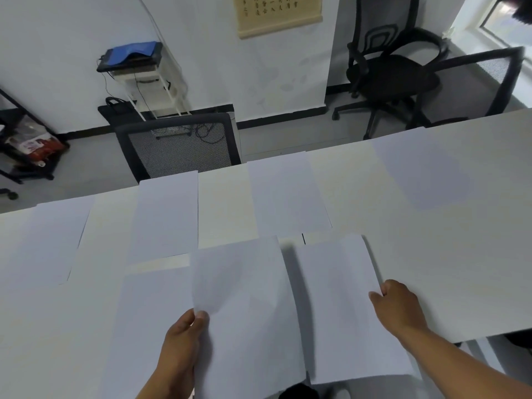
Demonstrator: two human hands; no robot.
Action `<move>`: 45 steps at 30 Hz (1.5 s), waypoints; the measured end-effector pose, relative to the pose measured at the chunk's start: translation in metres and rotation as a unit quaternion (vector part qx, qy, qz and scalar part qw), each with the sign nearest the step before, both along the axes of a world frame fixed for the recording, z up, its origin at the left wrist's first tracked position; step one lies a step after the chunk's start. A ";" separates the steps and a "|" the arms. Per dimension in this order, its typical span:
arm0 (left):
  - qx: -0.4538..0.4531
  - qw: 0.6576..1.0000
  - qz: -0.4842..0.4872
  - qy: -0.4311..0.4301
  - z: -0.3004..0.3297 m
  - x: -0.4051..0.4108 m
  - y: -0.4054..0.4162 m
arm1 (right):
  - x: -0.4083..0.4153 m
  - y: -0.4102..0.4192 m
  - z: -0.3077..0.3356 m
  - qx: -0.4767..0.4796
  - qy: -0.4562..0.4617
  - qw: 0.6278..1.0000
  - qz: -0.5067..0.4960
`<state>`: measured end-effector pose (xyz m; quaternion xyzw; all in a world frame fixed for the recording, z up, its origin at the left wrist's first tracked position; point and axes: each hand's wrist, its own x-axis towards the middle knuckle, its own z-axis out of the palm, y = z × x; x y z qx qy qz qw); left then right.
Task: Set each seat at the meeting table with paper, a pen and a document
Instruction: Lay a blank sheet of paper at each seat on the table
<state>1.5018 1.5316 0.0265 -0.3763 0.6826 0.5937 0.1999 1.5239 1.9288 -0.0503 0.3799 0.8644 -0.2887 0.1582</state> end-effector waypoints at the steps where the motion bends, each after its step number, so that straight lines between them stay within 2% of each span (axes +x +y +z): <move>1: -0.001 1.000 -0.006 -0.002 -0.001 0.000 0.000 | -0.001 0.001 -0.001 0.006 -0.009 1.000 0.007; 10: 0.020 0.999 -0.031 -0.015 -0.007 -0.003 0.014 | -0.011 0.002 -0.009 0.041 -0.051 0.996 0.056; 16: 0.050 0.998 -0.048 -0.014 -0.007 -0.010 0.027 | -0.010 0.010 -0.013 0.015 -0.077 0.997 -0.002; 20: 0.070 0.996 -0.059 -0.009 -0.008 -0.015 0.047 | -0.001 0.015 0.002 0.034 -0.040 0.999 -0.004; 22: 0.086 0.993 -0.077 -0.006 -0.008 -0.018 0.066 | 0.003 0.017 0.017 -0.014 0.017 1.000 0.012; 24: 0.093 0.991 -0.099 -0.003 -0.006 -0.018 0.089 | 0.003 0.022 0.036 -0.111 0.049 0.993 0.000; 27: 0.103 0.986 -0.133 -0.001 -0.004 -0.016 0.129 | 0.007 0.030 0.063 -0.273 0.063 0.959 -0.052; 29: 0.103 0.983 -0.150 0.006 -0.006 -0.014 0.153 | 0.011 0.039 0.071 -0.328 0.076 0.939 -0.067; 32: 0.083 0.977 -0.194 0.025 -0.015 -0.009 0.193 | 0.020 0.070 0.072 -0.327 0.103 0.937 -0.067; 37: 0.067 0.980 -0.189 -0.006 -0.025 0.005 0.268 | 0.043 0.152 0.056 -0.298 0.095 0.947 -0.072; 42: 0.051 0.983 -0.172 -0.027 -0.039 0.034 0.368 | 0.058 0.258 0.057 -0.274 0.085 0.957 -0.034; 45: 0.035 0.978 -0.204 -0.039 -0.042 0.043 0.420 | 0.059 0.315 0.053 -0.241 0.084 0.967 -0.017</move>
